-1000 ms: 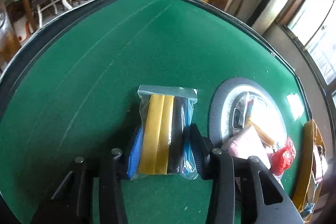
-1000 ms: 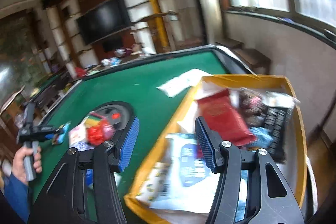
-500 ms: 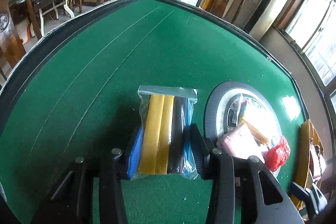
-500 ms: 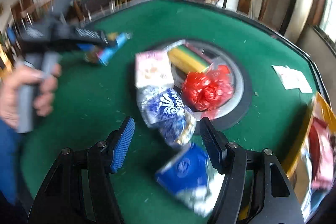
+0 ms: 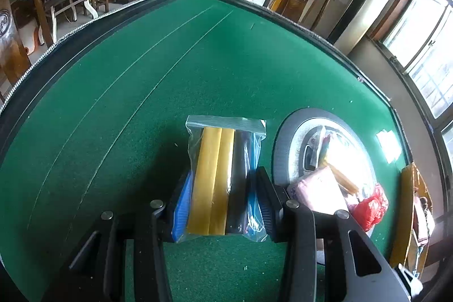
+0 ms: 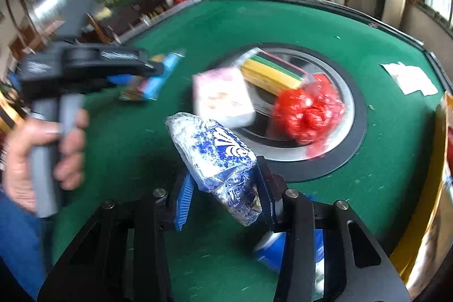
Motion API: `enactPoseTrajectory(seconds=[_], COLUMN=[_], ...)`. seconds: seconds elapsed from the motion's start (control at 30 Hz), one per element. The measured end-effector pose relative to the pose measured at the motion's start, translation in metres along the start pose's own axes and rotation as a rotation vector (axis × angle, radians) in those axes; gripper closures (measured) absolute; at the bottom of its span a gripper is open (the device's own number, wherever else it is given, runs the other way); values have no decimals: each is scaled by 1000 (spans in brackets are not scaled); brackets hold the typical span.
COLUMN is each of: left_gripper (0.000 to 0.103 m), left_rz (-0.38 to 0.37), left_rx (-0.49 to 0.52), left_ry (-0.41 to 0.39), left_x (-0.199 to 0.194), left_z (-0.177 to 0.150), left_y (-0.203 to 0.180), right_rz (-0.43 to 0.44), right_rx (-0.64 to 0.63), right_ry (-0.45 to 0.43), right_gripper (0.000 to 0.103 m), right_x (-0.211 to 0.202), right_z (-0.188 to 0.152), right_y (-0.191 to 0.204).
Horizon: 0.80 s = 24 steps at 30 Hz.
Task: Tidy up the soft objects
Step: 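Grasp the blue-and-white packet with the right gripper and lift it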
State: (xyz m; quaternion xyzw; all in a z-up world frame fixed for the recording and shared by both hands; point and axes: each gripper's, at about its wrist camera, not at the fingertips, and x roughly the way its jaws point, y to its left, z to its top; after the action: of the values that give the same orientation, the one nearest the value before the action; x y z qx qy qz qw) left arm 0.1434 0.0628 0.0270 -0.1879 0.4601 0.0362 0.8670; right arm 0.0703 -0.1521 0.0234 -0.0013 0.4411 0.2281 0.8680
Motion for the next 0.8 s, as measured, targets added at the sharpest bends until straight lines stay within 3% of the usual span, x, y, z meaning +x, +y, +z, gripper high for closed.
enactPoseTrajectory(seconds=[0.17,0.5,0.67,0.8], left_gripper=[60,60,60,60], left_rz=[-33,-79,-125,-176], left_rx=[-3,60,106,132], left_ry=[-33,-72,-108,-93], left_x=[-9,-19,-29,-30], left_z=[-3,-10,-17,-22], left_y=[-2,-23,-37,-47], right_rz=[62,47,50,60], right_rx=[50,182,266,298], right_ry=[-65,-105,-124,-126], right_gripper=[62,62,62,62], right_x=[-13,-26,-32,-33], right_z=[-8,-6,-8,-9], right_y=[-5,-42,-63,-70])
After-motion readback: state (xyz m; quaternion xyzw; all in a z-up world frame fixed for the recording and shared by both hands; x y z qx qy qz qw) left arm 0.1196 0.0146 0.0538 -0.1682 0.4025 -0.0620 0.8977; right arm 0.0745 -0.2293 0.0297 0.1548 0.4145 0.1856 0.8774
